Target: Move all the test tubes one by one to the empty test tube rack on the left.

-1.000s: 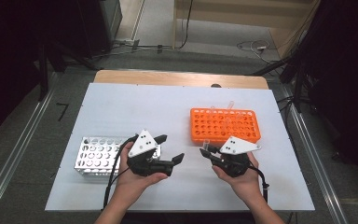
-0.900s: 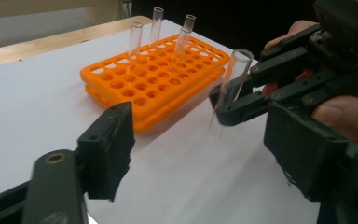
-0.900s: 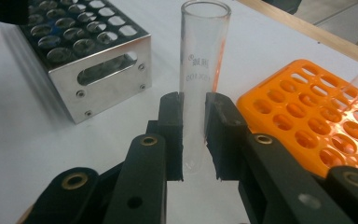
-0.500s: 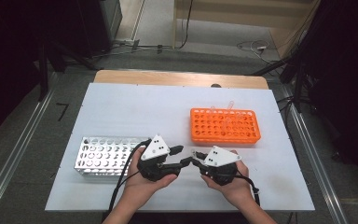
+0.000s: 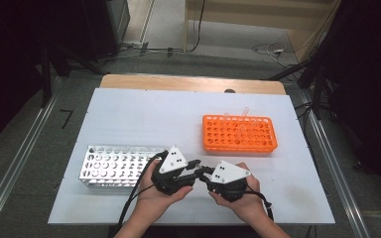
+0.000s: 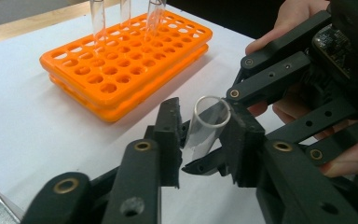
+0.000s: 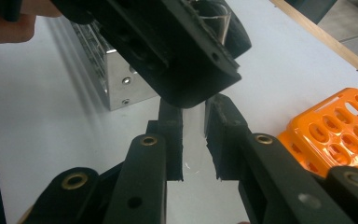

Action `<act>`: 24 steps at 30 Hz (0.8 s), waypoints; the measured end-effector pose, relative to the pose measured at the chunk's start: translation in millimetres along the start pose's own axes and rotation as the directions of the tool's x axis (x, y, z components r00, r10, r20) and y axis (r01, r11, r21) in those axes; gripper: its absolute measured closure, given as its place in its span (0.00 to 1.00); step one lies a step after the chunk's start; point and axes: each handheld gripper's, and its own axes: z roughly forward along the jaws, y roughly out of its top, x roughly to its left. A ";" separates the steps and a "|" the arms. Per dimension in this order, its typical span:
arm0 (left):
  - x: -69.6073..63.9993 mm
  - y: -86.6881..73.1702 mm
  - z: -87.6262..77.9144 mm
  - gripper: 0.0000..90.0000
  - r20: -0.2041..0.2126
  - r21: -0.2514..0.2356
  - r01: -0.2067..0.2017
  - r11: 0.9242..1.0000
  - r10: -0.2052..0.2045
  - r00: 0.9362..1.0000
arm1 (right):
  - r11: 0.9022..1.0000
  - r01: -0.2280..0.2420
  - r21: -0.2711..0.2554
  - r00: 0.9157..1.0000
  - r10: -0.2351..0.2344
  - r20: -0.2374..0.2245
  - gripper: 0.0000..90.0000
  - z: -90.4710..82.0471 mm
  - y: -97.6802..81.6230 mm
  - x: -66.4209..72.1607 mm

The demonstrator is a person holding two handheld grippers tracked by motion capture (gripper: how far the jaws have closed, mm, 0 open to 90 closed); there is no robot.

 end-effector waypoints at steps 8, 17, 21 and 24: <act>-1.3 -0.3 -0.4 0.84 -0.013 -0.005 -0.021 1.000 0.021 1.000 | 1.000 -0.001 -0.003 1.000 0.001 -0.001 0.82 0.0 -0.2 -0.7; 2.5 3.3 -3.9 0.85 -0.017 -0.016 -0.003 1.000 0.003 1.000 | 0.998 -0.040 -0.041 0.999 0.038 -0.038 0.61 -2.2 -1.2 -4.6; 7.0 7.7 -8.6 0.85 -0.027 -0.022 -0.001 1.000 0.000 1.000 | 0.995 -0.073 -0.068 0.997 0.071 -0.024 0.40 -7.1 -1.8 -10.7; 12.0 10.3 -12.2 0.85 -0.032 -0.033 0.009 0.999 -0.010 0.999 | 0.987 -0.123 -0.102 0.992 0.121 -0.030 0.27 -13.4 -4.6 -19.3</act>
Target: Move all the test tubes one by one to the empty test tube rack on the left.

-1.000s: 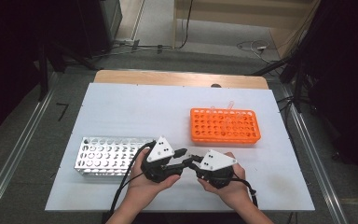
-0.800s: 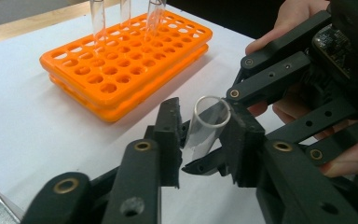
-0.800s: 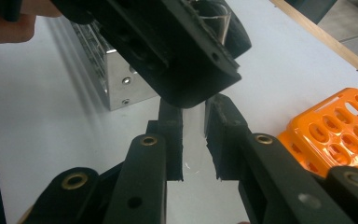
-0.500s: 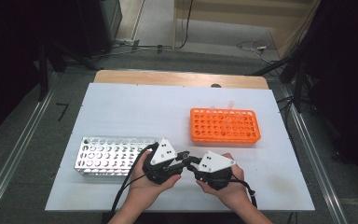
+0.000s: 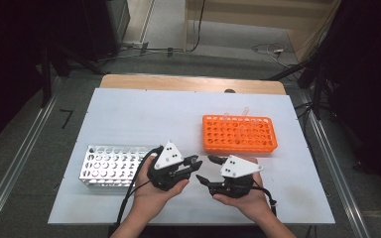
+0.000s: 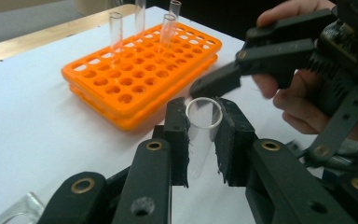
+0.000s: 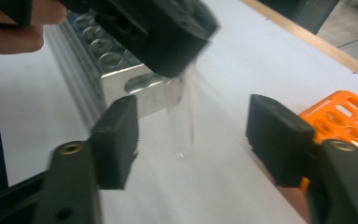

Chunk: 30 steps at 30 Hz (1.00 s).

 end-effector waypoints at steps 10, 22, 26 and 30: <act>23.7 10.5 -14.0 0.85 -0.061 -0.018 0.001 1.000 -0.002 0.998 | 0.987 -0.145 -0.072 0.989 0.145 -0.008 0.00 -27.9 -14.1 -37.6; 55.1 11.4 -37.9 0.85 -0.132 -0.022 0.012 1.000 -0.015 0.991 | 0.970 -0.226 -0.090 0.968 0.234 0.088 0.00 -64.4 -46.3 -77.6; 60.0 9.5 -41.9 0.85 -0.152 -0.006 0.008 1.000 -0.009 0.988 | 0.958 -0.268 -0.101 0.955 0.278 0.104 0.00 -67.9 -54.0 -90.3; 63.3 8.3 -44.8 0.85 -0.173 0.012 0.005 1.000 -0.003 0.985 | 0.956 -0.278 -0.092 0.949 0.288 0.125 0.00 -68.2 -59.5 -96.2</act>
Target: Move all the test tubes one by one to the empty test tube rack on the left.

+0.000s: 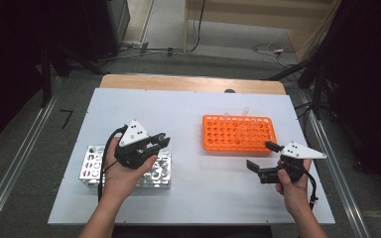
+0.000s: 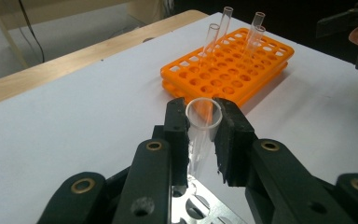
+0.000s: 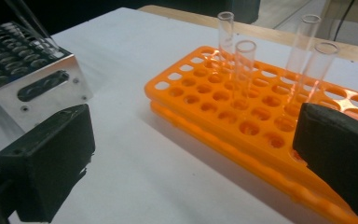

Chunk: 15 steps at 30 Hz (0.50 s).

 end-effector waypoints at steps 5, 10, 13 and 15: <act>3.5 -2.4 0.7 0.85 -0.041 0.029 -0.018 0.999 0.019 0.999 | 1.000 -0.010 0.003 1.000 0.010 0.022 0.00 0.4 -1.9 -4.7; 3.3 -4.1 5.4 0.85 -0.040 0.054 -0.030 0.998 0.032 0.999 | 1.000 -0.014 -0.003 1.000 0.014 0.026 0.00 -0.8 -2.2 -7.3; 2.8 -5.2 9.7 0.85 -0.032 0.070 -0.032 0.997 0.034 0.999 | 1.000 -0.017 -0.004 0.999 0.017 0.028 0.00 -1.5 -2.2 -7.5; 2.7 -6.3 13.1 0.85 -0.027 0.084 -0.032 0.996 0.034 0.999 | 1.000 -0.017 -0.003 0.999 0.018 0.028 0.00 -1.6 -2.4 -7.3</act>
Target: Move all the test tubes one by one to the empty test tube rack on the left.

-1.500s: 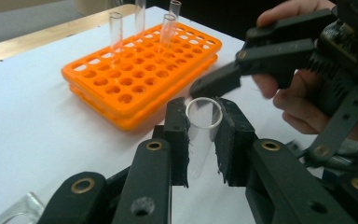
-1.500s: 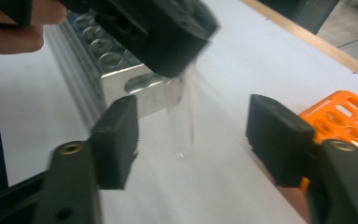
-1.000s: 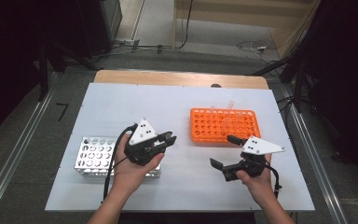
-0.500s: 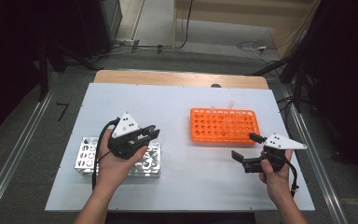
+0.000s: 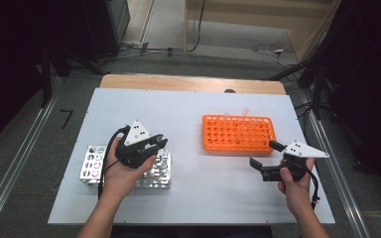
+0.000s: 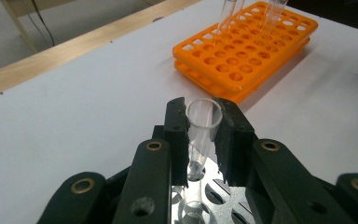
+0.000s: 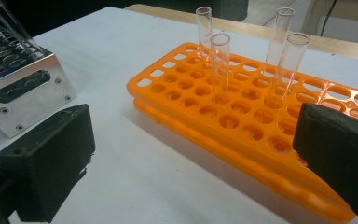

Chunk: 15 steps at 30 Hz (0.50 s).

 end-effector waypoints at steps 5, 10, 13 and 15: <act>0.8 -1.9 8.6 0.85 0.011 0.039 -0.001 0.999 0.001 1.000 | 1.000 0.002 0.006 1.000 -0.002 0.003 0.00 0.7 -0.4 0.4; 1.7 -4.6 15.9 0.85 0.012 0.069 0.000 0.998 -0.001 1.000 | 1.000 0.007 0.007 1.000 -0.007 0.006 0.00 1.3 -0.6 0.2; 1.4 -6.8 20.6 0.85 0.012 0.087 0.000 0.996 -0.001 1.000 | 1.000 0.002 0.009 1.000 -0.002 0.007 0.00 2.0 -1.0 0.0; 1.2 -8.2 23.4 0.85 0.012 0.098 -0.001 0.995 0.000 1.000 | 1.000 0.001 0.013 1.000 -0.002 0.009 0.00 2.5 -1.4 -0.1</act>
